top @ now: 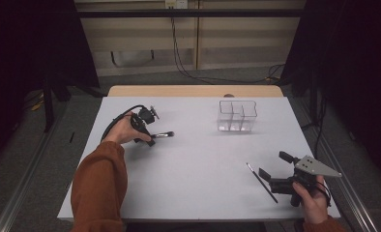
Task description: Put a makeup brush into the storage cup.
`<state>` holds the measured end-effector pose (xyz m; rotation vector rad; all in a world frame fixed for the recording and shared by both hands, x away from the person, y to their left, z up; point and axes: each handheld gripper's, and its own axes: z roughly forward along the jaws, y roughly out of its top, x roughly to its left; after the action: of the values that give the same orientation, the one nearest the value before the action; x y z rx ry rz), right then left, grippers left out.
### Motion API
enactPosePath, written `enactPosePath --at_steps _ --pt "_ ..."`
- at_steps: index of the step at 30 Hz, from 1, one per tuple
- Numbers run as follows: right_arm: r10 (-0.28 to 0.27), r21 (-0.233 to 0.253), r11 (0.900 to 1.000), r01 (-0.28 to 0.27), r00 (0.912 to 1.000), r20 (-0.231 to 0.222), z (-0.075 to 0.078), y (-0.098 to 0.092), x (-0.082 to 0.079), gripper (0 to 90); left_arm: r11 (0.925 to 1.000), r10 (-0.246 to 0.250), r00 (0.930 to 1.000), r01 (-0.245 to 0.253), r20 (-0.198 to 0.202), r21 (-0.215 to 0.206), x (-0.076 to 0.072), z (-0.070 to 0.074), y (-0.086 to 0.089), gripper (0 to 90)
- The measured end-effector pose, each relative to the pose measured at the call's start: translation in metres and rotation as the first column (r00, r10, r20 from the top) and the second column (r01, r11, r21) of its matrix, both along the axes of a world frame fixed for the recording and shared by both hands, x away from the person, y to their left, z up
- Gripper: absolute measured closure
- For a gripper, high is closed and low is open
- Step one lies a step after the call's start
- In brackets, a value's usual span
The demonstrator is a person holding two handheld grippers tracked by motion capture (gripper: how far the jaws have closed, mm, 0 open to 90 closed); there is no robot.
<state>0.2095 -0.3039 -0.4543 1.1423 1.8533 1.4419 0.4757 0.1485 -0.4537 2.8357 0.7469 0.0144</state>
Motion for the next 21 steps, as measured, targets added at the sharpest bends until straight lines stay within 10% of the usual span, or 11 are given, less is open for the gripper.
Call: enactPosePath --at_steps 4,8,21 --pt "0.005 -0.008 1.000 -0.005 1.0000 0.003 -0.0002 -0.0001 0.0003 0.0 0.9991 0.005 0.9996 -0.004 -0.027 0.042 0.0020 0.0025 -0.0052 37.4" --pt "-0.007 0.000 1.000 0.007 1.0000 -0.001 -0.0002 -0.0011 0.0002 0.0 0.9997 0.015 0.9997 -0.015 -0.020 0.020 0.0027 0.0046 -0.0005 63.7" --pt "-0.001 -0.004 1.000 0.001 1.0000 0.001 -0.0002 -0.0010 -0.0006 0.0 0.9964 -0.008 0.9991 0.011 -0.041 0.084 0.0025 0.0059 -0.0084 79.5"
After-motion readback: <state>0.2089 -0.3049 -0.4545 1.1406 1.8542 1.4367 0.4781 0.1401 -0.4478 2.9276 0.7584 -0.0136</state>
